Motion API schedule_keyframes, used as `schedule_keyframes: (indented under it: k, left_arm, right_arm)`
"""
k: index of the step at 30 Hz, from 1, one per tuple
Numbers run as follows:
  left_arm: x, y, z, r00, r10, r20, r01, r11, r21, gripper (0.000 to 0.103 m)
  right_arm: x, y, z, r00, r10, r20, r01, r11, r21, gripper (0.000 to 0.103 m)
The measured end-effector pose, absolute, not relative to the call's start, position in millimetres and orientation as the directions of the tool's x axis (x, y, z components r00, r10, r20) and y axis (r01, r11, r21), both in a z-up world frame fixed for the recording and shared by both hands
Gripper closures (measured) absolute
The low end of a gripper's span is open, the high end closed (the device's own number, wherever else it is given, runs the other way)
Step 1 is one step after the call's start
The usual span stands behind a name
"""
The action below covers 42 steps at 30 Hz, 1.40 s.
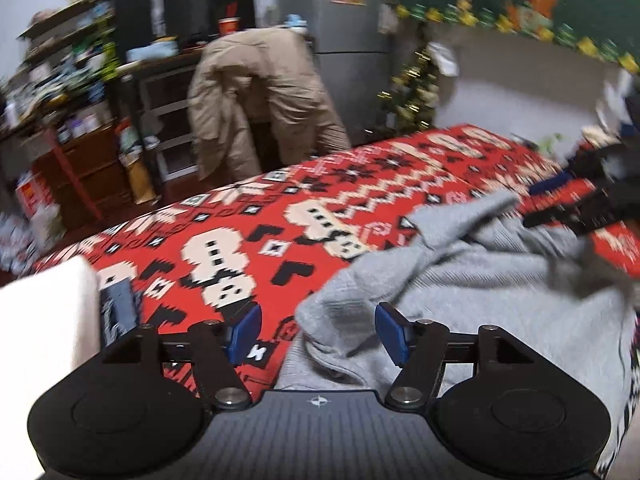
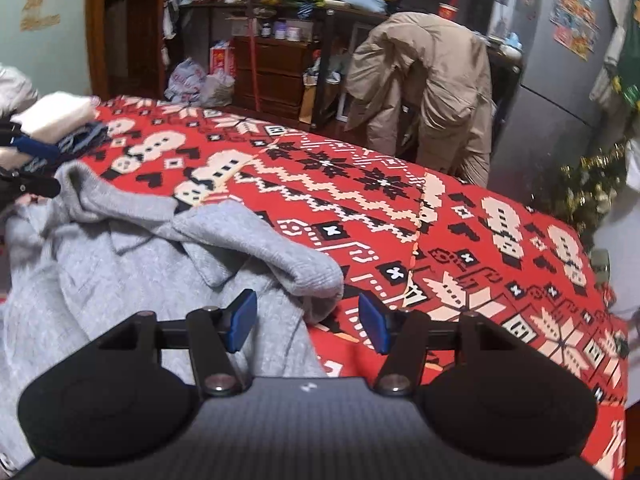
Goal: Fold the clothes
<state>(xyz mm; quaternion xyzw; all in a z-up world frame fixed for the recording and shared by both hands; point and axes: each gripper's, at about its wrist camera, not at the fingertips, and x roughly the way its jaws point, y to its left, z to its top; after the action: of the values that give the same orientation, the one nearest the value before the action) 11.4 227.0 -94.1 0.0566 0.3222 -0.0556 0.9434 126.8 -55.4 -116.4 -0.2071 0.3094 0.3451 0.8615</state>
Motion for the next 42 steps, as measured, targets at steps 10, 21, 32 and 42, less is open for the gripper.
schedule_keyframes:
  k: [10, 21, 32, 42]
  left_arm:
    - [21, 218, -109, 0.771, -0.058, -0.635, 0.203, 0.966, 0.159, 0.051]
    - [25, 214, -108, 0.776, -0.095, -0.624, 0.284, 0.936, 0.21, 0.047]
    - [28, 209, -115, 0.762, -0.103, -0.639, 0.302, 0.93, 0.211, 0.074]
    - [19, 202, -100, 0.809, -0.032, -0.587, 0.23, 0.936, 0.266, 0.094]
  right_arm:
    - [135, -48, -125, 0.588, 0.463, -0.664, -0.782, 0.535, -0.32, 0.068]
    - [137, -34, -135, 0.607, 0.463, -0.646, -0.792, 0.281, -0.542, 0.066]
    - [136, -28, -149, 0.578, 0.491, -0.651, -0.803, 0.203, -0.56, 0.062]
    - [139, -36, -118, 0.584, 0.564, -0.584, -0.808, 0.475, -0.349, 0.095]
